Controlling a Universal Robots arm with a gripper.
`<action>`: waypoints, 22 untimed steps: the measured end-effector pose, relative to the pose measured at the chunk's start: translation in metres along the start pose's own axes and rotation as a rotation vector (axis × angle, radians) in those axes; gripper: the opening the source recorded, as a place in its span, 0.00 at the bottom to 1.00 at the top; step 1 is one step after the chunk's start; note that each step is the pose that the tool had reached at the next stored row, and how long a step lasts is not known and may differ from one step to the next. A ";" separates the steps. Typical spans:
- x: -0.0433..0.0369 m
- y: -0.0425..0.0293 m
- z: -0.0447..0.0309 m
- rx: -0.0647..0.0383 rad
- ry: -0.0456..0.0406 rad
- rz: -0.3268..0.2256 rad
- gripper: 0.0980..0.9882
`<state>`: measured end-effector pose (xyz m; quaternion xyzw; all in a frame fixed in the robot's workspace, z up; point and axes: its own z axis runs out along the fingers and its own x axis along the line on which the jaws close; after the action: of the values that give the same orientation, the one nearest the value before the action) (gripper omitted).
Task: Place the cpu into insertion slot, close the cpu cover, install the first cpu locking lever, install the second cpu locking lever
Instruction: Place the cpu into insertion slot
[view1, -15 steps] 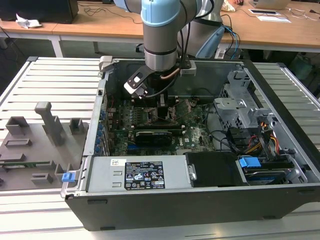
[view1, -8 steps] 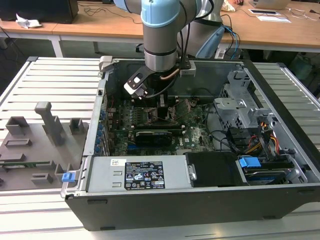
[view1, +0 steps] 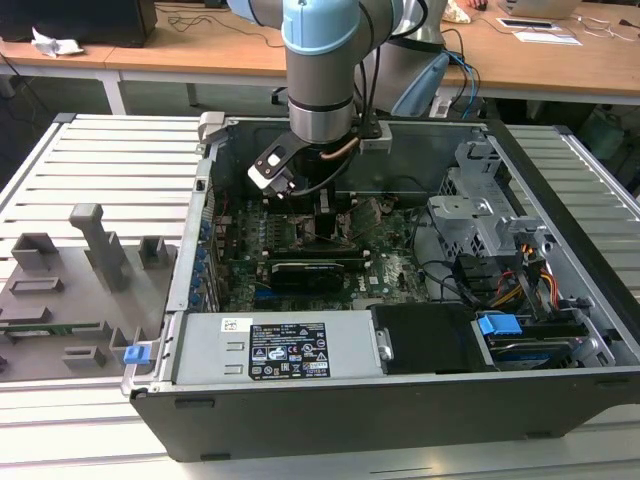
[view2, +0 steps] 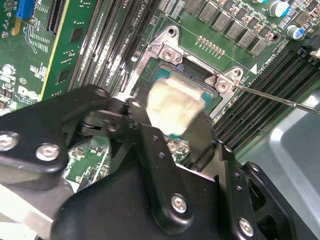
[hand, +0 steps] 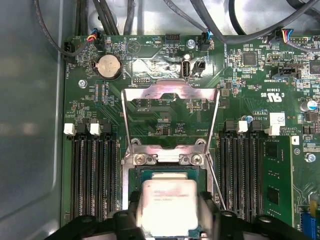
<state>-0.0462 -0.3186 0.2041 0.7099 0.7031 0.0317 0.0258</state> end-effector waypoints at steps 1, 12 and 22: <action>0.0000 0.0000 0.0001 0.000 0.0000 0.000 0.57; 0.0001 0.0016 -0.0096 0.007 0.0003 0.000 0.41; 0.0000 0.0019 -0.0115 0.009 -0.0005 0.000 0.01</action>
<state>-0.0452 -0.3187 0.2157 0.7101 0.7032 0.0284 0.0228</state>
